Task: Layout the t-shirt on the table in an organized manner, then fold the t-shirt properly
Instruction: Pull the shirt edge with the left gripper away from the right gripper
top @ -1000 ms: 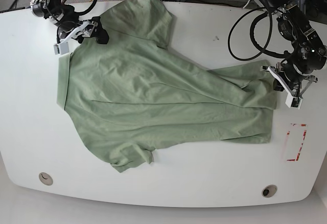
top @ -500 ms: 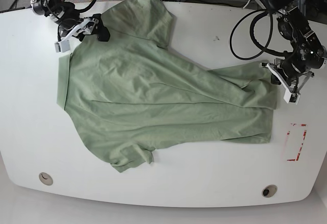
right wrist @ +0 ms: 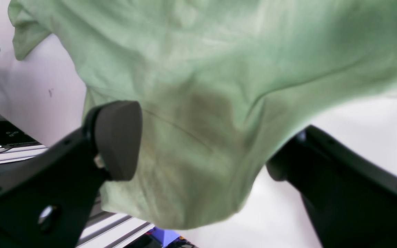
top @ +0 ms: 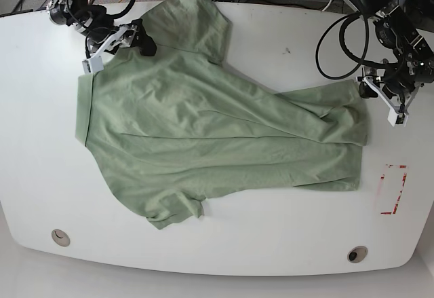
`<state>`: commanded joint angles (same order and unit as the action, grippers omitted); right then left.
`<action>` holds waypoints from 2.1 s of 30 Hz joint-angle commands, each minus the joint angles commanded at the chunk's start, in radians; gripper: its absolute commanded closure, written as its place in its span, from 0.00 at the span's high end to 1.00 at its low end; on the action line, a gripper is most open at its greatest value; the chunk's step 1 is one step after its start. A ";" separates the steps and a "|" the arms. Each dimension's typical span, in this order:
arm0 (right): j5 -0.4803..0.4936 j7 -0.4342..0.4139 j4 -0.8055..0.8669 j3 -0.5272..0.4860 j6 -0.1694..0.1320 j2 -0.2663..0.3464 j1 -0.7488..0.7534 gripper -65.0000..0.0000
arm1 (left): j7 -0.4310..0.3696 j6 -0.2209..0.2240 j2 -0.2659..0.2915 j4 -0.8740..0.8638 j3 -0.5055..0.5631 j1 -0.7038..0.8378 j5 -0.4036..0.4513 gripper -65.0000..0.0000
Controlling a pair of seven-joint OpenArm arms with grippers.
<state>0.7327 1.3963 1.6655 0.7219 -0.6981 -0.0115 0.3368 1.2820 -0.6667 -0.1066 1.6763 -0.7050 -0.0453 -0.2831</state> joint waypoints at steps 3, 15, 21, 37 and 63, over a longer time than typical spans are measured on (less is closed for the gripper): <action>0.000 0.000 0.000 0.000 0.000 0.000 -0.002 0.78 | 0.000 -0.002 0.002 -0.008 0.000 0.000 0.000 0.54; 0.000 0.000 0.000 0.002 0.000 0.000 -0.002 0.78 | 0.002 -0.009 0.003 -0.152 -0.003 0.006 -0.081 0.54; 0.000 0.000 0.000 0.003 0.000 0.000 0.000 0.78 | 0.002 -0.002 0.003 -0.152 0.002 0.034 -0.161 0.54; 0.000 0.000 0.000 0.003 0.000 0.000 0.000 0.78 | -0.003 -0.002 0.021 -0.186 0.008 -0.011 -0.167 0.54; 0.000 0.000 0.000 0.003 0.000 0.000 -0.003 0.78 | -0.003 0.000 0.028 -0.258 0.046 -0.069 -0.172 0.14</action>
<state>0.7327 1.3963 1.6655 0.7250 -0.6981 -0.0115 0.3337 1.2789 -0.6667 -0.0790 1.4185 -0.6590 -0.1143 -0.4549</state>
